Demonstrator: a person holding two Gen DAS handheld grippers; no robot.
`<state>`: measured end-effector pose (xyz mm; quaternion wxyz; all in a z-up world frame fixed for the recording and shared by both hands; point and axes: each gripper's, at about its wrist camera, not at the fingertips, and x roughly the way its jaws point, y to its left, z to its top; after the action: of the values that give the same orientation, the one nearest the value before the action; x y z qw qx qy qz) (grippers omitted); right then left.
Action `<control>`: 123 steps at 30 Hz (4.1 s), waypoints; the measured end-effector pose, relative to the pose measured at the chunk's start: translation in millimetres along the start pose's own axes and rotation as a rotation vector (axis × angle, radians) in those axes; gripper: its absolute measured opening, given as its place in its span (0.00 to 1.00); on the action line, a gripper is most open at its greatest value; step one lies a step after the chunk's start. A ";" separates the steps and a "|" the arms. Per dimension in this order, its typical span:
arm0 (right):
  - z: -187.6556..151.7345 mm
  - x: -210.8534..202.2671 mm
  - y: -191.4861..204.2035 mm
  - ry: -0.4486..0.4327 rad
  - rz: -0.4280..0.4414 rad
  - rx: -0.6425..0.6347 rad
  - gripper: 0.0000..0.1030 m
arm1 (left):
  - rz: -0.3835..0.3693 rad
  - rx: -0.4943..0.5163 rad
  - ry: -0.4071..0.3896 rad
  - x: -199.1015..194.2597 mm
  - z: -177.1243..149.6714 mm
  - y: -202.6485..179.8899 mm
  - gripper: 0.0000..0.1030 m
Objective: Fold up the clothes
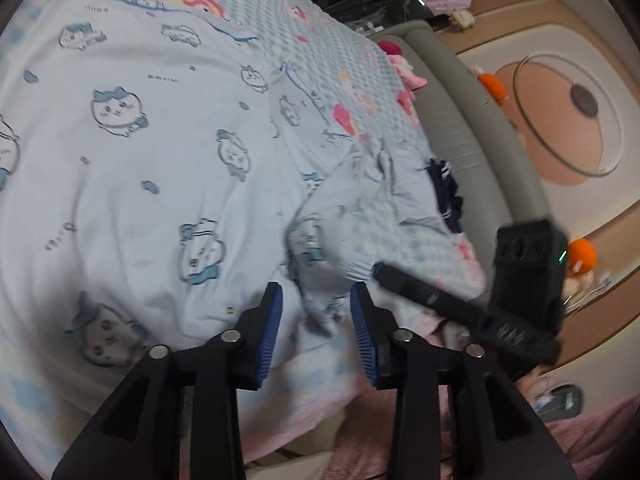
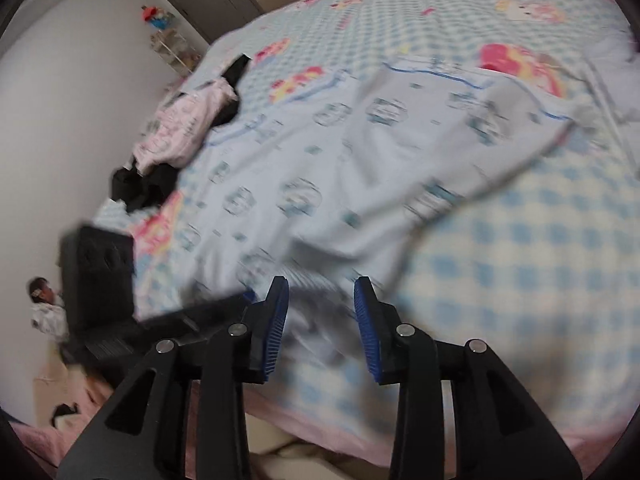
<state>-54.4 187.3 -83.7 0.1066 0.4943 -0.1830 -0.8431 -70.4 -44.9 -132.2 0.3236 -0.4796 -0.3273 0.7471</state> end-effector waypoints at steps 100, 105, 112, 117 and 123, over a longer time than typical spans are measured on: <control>-26.1 43.2 47.6 0.023 -0.184 -0.283 0.43 | 0.348 -0.215 -0.138 -61.9 -32.8 26.0 0.09; -14.3 62.1 40.7 0.031 -0.142 -0.260 0.43 | 0.286 -0.265 -0.129 -64.5 -37.5 38.3 0.09; -10.8 58.1 58.4 -0.099 -0.194 -0.388 0.41 | 0.266 -0.262 -0.129 -62.4 -35.9 41.6 0.10; -30.4 84.9 46.7 -0.041 -0.267 -0.397 0.41 | 0.270 -0.341 -0.069 -48.8 -41.1 67.4 0.13; -21.2 60.7 37.1 -0.009 -0.157 -0.306 0.45 | 0.274 -0.307 -0.073 -49.3 -41.3 59.7 0.15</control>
<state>-65.6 127.3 -126.0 0.1137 0.4811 -0.0137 -0.8691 -25.9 -111.3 -168.4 0.1300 -0.5361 -0.3806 0.7421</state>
